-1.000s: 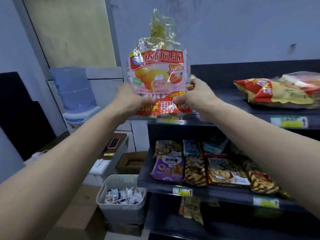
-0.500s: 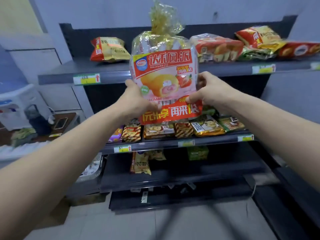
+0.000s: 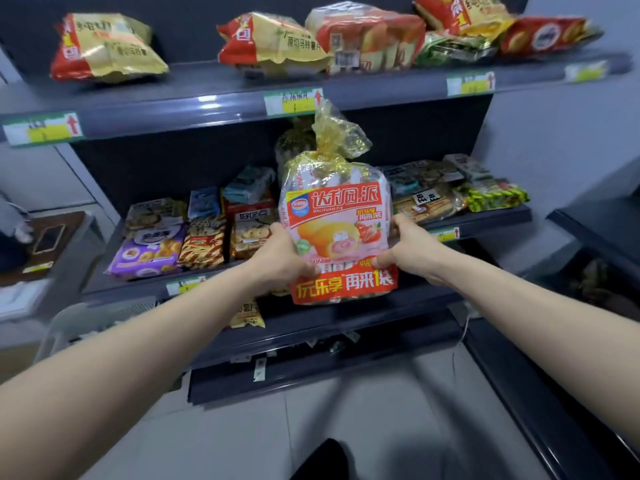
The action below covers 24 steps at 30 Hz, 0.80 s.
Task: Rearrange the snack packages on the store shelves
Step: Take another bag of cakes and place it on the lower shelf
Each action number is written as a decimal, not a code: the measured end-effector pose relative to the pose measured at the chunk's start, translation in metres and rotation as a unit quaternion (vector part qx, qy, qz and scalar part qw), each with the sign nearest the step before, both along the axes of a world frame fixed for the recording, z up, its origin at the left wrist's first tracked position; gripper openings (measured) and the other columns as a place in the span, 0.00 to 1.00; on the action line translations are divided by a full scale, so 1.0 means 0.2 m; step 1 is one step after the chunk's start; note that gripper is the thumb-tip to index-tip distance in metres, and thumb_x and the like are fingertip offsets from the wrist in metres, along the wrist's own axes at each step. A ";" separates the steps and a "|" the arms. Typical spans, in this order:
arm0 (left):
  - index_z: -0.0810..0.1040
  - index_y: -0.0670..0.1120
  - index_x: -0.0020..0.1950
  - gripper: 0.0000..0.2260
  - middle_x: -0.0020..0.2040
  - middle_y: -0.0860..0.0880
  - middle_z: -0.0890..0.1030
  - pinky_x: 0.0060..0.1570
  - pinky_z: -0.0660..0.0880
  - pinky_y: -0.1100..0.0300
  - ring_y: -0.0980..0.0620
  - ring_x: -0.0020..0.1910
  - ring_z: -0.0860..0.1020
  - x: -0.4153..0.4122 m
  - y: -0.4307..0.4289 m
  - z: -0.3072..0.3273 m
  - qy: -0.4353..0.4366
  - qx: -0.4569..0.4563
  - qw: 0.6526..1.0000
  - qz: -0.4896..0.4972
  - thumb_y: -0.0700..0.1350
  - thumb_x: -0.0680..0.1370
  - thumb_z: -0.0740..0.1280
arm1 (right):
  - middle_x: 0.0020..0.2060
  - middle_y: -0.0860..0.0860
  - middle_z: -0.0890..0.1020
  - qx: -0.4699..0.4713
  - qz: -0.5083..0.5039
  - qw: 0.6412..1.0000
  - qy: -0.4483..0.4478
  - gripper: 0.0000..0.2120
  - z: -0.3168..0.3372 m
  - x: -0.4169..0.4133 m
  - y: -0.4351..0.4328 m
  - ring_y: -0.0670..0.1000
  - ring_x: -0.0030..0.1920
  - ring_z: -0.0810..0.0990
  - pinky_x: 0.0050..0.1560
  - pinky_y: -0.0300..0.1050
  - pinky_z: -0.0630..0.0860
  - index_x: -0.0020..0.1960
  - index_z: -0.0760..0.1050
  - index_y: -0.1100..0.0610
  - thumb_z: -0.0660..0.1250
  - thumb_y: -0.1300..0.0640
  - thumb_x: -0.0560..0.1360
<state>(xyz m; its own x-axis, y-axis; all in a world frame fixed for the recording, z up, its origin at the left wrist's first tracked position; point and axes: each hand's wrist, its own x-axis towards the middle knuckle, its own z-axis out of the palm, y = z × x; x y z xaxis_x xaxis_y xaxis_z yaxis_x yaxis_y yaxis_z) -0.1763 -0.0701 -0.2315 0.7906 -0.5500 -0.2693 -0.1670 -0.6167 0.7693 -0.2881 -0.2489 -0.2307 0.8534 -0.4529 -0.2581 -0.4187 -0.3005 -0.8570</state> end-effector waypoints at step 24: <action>0.69 0.43 0.64 0.19 0.60 0.43 0.77 0.58 0.75 0.51 0.45 0.57 0.76 1.08 -0.57 -0.23 -0.085 -0.095 0.985 0.115 0.43 0.75 0.69 | 0.64 0.55 0.74 -0.012 -0.019 0.997 -0.070 0.35 -0.22 1.17 -0.48 0.54 0.65 0.72 0.62 0.42 0.69 0.72 0.58 0.56 0.70 0.67 0.71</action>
